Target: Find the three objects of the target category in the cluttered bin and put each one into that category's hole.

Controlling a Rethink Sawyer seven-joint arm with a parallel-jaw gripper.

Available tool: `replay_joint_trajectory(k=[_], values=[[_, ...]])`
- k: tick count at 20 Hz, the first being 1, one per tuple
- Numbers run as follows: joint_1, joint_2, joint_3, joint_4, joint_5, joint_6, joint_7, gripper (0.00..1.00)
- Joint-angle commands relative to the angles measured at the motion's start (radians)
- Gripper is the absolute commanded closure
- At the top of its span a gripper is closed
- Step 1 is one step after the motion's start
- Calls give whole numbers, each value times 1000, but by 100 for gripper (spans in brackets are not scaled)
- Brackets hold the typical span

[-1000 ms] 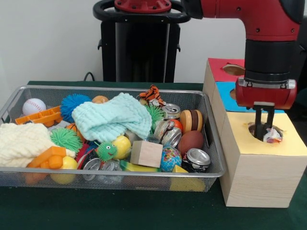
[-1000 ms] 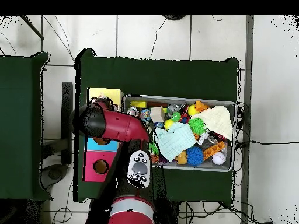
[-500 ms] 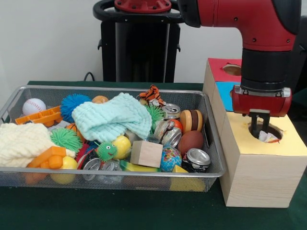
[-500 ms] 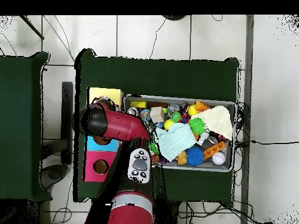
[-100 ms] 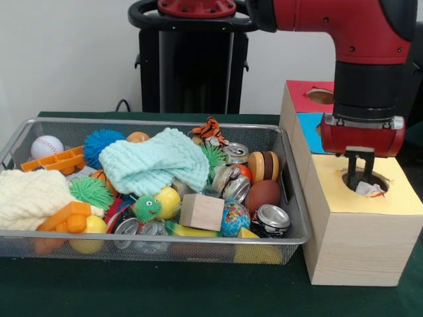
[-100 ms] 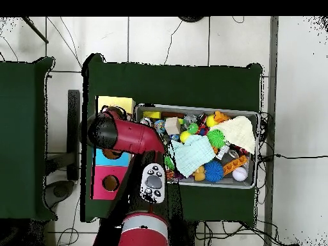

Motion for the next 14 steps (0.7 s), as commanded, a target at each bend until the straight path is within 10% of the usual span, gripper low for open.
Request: replay_joint_trajectory(k=[1,14], values=[[-9,-123,-13,30,-19,176,148,100],[-75,-175,36,44,-28,215,99,100]])
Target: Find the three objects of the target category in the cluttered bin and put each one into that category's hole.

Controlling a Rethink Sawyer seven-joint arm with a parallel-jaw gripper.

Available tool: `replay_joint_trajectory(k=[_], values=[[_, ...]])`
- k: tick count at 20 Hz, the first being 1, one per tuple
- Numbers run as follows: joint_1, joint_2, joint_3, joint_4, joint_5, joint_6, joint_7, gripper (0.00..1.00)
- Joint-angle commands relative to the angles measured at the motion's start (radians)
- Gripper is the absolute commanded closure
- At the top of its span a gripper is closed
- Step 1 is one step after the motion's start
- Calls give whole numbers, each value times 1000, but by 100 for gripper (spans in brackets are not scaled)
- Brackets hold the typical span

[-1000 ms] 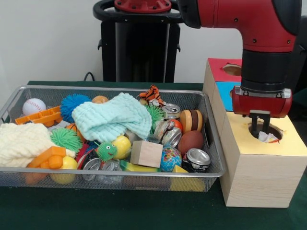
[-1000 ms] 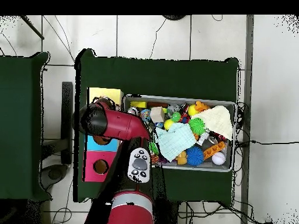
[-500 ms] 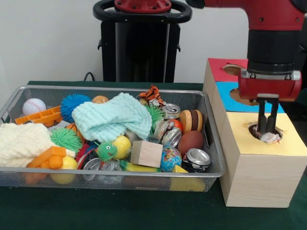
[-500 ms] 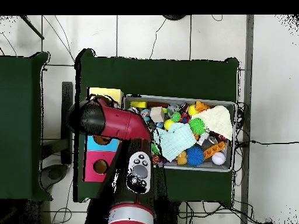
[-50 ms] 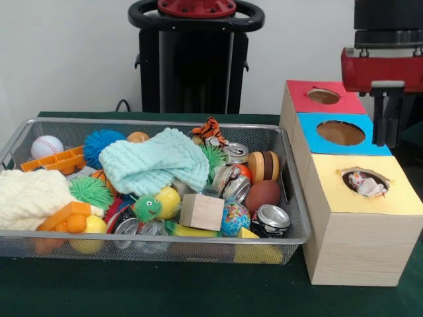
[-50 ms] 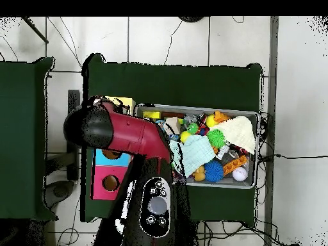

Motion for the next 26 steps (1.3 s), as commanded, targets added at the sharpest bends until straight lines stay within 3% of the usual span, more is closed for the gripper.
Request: replay_joint_trajectory(k=[1,10,16,24,26], values=[[-65,-15,49,46,-29,93,95,100],[-154,-51,73,63,-62,98,14,100],[-182,-47,64,50,-80,119,14,100],[-203,8,7,-8,-138,82,30,100],[-171,16,-50,-31,-154,73,82,100]])
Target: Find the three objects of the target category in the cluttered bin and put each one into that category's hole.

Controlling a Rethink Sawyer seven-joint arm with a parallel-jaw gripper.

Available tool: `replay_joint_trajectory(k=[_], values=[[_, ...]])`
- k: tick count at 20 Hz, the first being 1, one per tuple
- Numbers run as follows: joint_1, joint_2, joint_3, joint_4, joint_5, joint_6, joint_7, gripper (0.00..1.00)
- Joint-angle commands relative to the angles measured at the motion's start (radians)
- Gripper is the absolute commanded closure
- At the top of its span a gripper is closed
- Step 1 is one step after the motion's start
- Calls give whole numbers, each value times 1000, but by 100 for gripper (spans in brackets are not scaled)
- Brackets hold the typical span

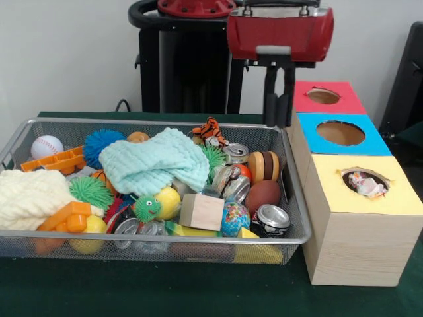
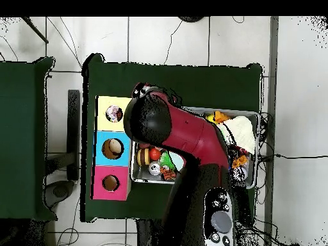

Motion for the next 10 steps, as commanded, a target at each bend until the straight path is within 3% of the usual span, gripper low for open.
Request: replay_joint_trajectory(k=[1,10], values=[[1,72,-31,-24,-93,80,89,100],[-44,97,-14,-98,-116,133,75,100]])
